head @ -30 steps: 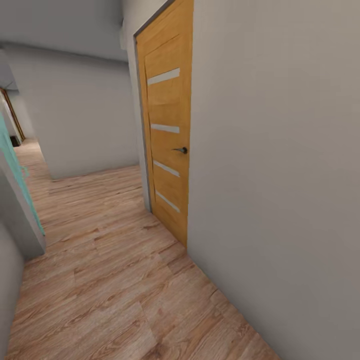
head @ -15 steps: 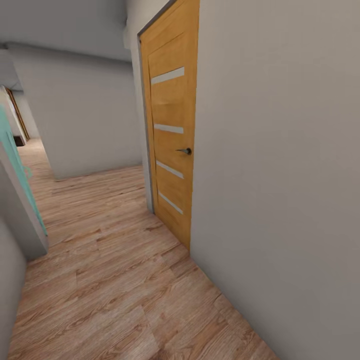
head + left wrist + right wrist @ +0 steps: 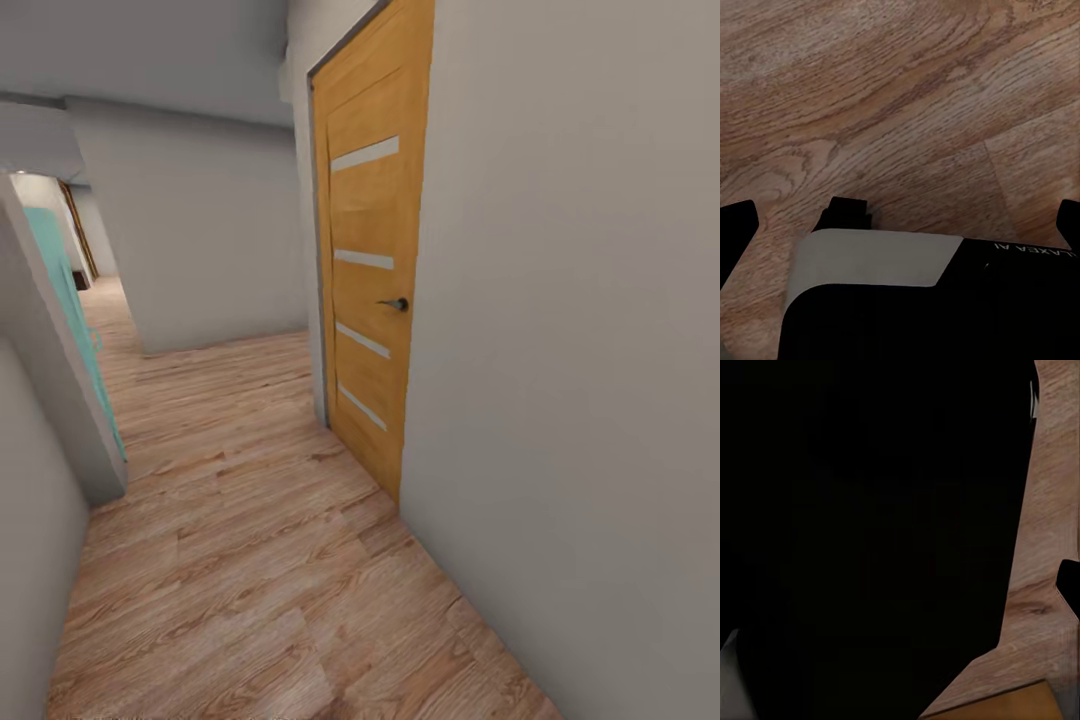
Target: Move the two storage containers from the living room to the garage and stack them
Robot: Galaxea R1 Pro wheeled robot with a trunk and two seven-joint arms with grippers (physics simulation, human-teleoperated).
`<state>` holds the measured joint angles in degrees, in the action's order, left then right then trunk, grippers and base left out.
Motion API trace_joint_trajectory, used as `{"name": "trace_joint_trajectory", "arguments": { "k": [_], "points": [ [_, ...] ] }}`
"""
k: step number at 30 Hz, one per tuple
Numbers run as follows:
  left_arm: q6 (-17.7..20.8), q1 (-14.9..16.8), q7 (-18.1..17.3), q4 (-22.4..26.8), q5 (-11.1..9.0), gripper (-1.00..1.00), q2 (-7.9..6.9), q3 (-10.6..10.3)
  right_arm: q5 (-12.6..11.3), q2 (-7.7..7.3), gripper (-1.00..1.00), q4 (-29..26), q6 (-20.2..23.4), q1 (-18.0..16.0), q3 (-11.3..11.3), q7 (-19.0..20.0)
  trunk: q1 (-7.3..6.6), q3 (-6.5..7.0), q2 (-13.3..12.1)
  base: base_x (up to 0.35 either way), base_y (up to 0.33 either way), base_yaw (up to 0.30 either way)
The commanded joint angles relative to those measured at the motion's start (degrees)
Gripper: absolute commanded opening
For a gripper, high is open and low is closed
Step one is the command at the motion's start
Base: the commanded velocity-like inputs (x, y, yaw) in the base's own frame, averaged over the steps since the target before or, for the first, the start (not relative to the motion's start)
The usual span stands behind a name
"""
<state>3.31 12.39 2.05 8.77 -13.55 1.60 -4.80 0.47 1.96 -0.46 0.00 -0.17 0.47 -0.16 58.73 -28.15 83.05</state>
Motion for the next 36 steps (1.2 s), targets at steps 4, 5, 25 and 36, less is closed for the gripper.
{"name": "trace_joint_trajectory", "arguments": {
  "k": [4, 5, 25, 36],
  "points": [
    [0.4, 0.0, -0.1, 0.1, -0.6, 1.0, -0.07, -0.4, 0.1, 0.01, 1.0, -0.1, 0.0, 0.0, 0.2, 0.0, 0.0, -0.05, 0.0, 0.0, 0.0, 0.254],
    [0.4, 0.0, -0.1, 0.1, -0.6, 1.0, -0.08, -0.4, 0.1, 0.02, 1.0, -0.1, 0.0, 0.0, 0.2, 0.0, 0.0, -0.04, 0.0, 0.0, 0.0, 0.257],
    [-1.1, 0.0, -0.3, -1.3, -0.4, 1.0, 0.14, -0.6, 0.1, -2.27, 1.0, 0.1, 0.0, 0.0, 0.1, -0.1, 0.0, -0.04, 0.0, 0.193, 0.0, 0.202],
    [-3.8, -0.8, -0.3, -2.2, -0.4, 1.0, 0.15, -0.6, 0.0, -2.58, 1.0, -0.5, 0.0, 0.0, -0.2, -0.1, 0.0, -0.04, 0.0, 0.343, 0.0, 0.008]
  ]
}}
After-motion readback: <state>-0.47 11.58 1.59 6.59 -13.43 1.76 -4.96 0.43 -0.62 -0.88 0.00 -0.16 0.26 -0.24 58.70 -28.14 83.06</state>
